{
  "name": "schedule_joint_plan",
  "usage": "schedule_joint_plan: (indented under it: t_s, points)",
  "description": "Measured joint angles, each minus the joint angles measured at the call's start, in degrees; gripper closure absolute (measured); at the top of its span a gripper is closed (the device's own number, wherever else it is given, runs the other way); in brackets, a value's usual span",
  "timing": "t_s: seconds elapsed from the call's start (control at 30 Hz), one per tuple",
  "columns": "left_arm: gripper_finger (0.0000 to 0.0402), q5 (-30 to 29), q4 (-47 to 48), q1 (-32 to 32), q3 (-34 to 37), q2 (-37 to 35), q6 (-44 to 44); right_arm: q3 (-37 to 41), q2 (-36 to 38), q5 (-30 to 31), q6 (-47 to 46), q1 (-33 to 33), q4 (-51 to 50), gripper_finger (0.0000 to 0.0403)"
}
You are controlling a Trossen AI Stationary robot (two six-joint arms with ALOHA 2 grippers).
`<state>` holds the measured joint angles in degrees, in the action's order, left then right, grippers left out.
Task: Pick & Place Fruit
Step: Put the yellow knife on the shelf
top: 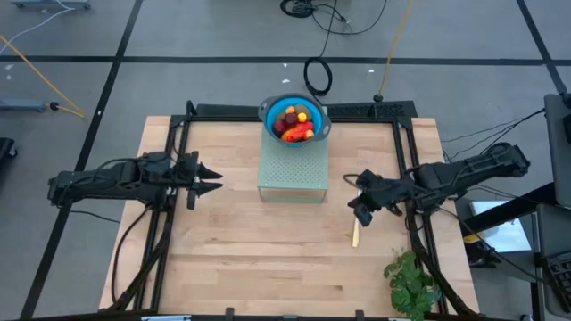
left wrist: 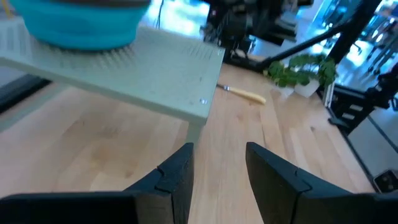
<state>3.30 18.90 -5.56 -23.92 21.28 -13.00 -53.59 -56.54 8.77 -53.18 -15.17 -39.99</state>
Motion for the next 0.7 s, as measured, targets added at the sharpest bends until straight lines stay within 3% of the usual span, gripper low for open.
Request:
schedule_joint_plan:
  t_s: [0.2,0.7]
  points:
    - [0.0256,-0.31,0.13,0.00,0.00,-4.19,2.61,-4.14,-5.35,-3.21,-11.65,-4.34,-7.85,0.0403]
    - [0.0256,-0.24,-0.58,0.07,0.00,-7.59,4.34,-4.82,-13.66,-10.28,-31.84,-6.69,-10.56,0.0403]
